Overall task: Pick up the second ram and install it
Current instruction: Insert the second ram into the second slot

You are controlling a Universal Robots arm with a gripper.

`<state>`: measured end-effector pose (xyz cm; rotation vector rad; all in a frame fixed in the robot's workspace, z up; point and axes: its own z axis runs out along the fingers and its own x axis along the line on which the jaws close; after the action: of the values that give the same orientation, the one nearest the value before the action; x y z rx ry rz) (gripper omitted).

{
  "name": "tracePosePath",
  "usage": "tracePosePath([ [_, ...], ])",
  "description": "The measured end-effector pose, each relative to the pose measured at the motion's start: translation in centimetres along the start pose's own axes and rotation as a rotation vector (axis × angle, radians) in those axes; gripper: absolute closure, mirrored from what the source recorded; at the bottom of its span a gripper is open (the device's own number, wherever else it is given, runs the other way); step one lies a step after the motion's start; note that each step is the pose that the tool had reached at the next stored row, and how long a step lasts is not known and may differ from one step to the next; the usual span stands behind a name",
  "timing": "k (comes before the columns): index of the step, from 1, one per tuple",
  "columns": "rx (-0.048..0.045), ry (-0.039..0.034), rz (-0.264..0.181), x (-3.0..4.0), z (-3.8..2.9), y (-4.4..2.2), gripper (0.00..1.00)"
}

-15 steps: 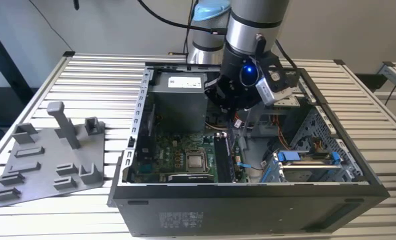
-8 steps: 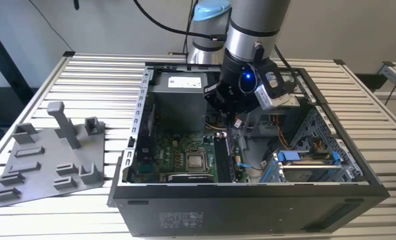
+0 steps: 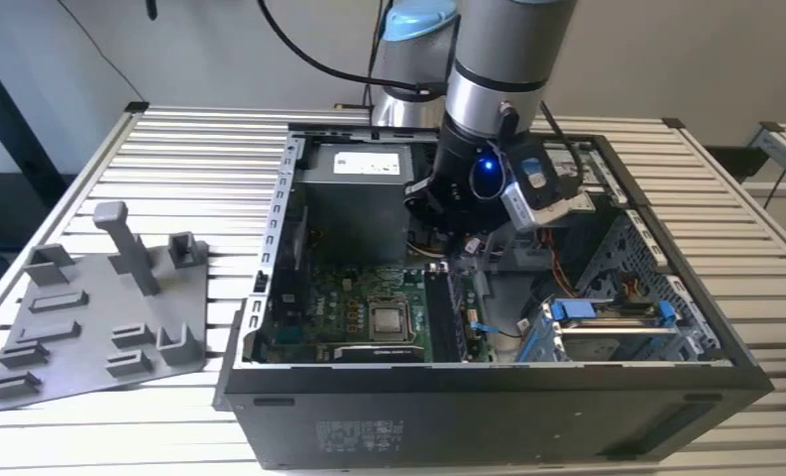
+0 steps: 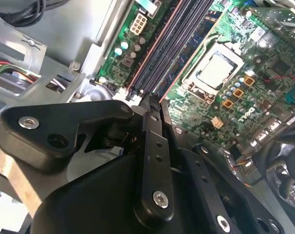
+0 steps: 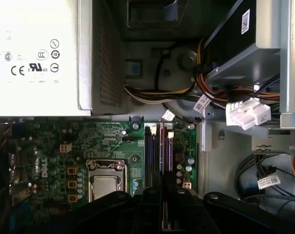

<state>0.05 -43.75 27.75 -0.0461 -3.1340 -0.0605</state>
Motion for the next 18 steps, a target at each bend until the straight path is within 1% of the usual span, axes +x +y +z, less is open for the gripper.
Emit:
tracePosePath([
  [5, 0.0000, -0.0001, 0.002, 0.08, 0.90, -0.23, 0.86],
  [12, -0.0001, -0.0002, 0.006, 0.32, 2.16, -0.94, 0.86],
  [18, -0.0002, -0.0008, 0.021, 0.50, 3.12, -1.63, 0.86],
])
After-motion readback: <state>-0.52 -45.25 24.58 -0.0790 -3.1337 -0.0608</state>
